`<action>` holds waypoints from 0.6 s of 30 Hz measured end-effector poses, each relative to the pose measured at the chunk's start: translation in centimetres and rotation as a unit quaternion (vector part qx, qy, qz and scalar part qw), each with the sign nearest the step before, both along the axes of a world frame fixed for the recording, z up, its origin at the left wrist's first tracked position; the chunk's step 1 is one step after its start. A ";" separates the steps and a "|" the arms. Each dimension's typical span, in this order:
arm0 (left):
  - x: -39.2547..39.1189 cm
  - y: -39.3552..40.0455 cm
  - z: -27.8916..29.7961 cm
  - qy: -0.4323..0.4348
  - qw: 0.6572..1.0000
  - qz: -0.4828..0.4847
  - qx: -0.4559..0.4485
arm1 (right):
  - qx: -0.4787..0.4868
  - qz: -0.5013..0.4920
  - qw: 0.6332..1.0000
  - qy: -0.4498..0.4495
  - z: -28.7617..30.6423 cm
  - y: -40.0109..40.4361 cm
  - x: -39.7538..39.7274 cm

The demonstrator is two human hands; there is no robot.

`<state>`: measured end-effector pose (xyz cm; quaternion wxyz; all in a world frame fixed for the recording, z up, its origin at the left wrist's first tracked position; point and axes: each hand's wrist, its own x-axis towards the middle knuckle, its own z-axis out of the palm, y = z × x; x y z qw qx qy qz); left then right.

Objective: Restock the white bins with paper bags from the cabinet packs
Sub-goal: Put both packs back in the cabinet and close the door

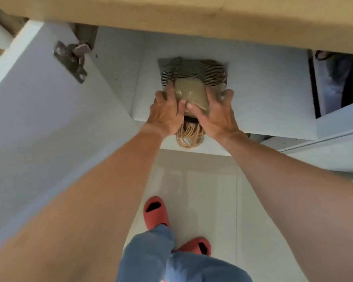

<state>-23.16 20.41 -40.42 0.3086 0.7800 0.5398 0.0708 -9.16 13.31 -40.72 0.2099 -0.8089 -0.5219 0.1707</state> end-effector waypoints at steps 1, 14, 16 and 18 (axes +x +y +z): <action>0.2 0.7 -0.9 0.011 1.000 -0.007 0.010 | 0.000 0.002 1.000 -0.009 -0.7 0.7 0.1; -0.5 4.8 -1.4 0.142 0.987 -0.030 0.067 | -0.064 -0.063 0.990 -0.113 -1.6 3.9 -0.6; -1.4 3.3 0.7 0.127 0.988 -0.039 0.080 | -0.080 -0.068 0.991 -0.088 -0.1 2.0 -1.0; -2.3 0.9 3.3 0.120 0.987 -0.055 0.093 | -0.093 -0.058 0.990 -0.089 2.2 -0.9 -1.9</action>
